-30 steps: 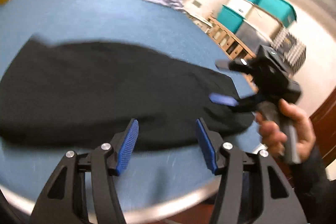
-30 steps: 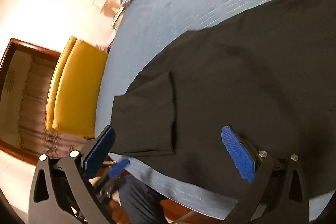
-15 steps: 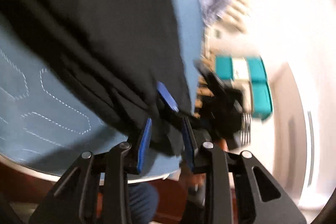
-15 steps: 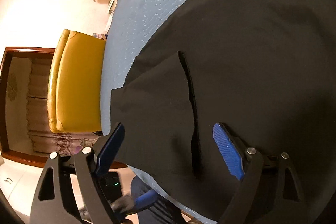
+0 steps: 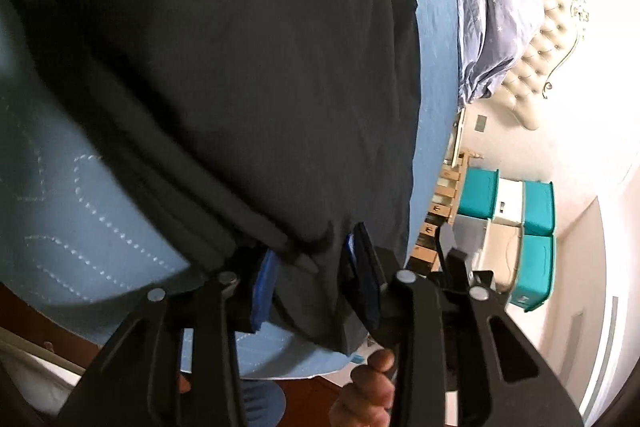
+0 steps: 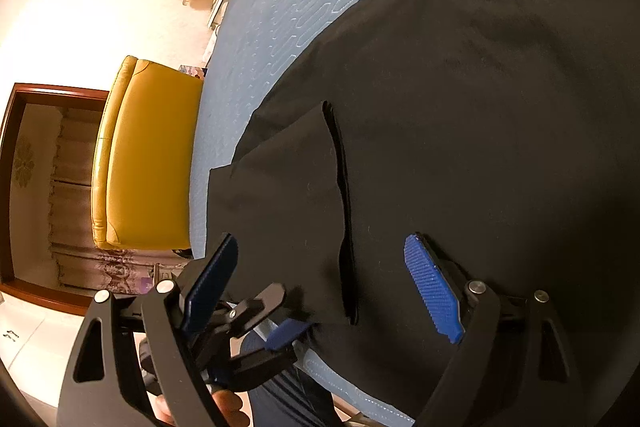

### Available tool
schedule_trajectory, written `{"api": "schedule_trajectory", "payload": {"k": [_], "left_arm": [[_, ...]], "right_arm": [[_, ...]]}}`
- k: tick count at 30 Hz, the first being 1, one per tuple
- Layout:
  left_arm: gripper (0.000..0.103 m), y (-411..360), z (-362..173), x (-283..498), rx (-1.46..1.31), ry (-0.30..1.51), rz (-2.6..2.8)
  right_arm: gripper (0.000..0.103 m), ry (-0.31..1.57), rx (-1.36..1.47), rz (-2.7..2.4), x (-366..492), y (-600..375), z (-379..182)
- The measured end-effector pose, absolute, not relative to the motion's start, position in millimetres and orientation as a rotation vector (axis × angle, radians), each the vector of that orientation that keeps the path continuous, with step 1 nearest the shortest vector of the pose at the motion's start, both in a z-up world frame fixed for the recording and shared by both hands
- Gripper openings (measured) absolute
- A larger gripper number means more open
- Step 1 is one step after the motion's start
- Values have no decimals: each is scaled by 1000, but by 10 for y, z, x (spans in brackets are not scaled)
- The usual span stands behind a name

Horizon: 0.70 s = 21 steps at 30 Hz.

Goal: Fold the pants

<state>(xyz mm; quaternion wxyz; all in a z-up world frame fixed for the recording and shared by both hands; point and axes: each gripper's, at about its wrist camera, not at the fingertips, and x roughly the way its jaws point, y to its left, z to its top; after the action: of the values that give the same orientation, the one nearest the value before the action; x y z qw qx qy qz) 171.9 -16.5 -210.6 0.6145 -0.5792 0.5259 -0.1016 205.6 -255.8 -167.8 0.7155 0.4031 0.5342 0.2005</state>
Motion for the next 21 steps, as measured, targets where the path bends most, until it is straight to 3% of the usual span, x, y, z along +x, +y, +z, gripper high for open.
{"api": "schedule_trajectory", "payload": {"k": [1,9,19,20,21], "left_arm": [[11,-171,-2063,1711,-1307,1209,-225],[10,21,-1702,1710,-1315,1108,-311],[10,107,-1668,1638,-1371,1077,-379],[10,88,-1679,1642,-1366,1080,-380],[10,52,-1677,1685,-1352,1082,-383]], "right_arm": [[84,1182,900,445,2051,-2567,-1678],[85,1187,1107,541,2122,-2530,-1754],[84,1235,1183,576,2397,-2129,-1909],[65,1227,1184,578,2431,-2113,-1915],[28,1220,1163,591,2484,-2076,-1907]]}}
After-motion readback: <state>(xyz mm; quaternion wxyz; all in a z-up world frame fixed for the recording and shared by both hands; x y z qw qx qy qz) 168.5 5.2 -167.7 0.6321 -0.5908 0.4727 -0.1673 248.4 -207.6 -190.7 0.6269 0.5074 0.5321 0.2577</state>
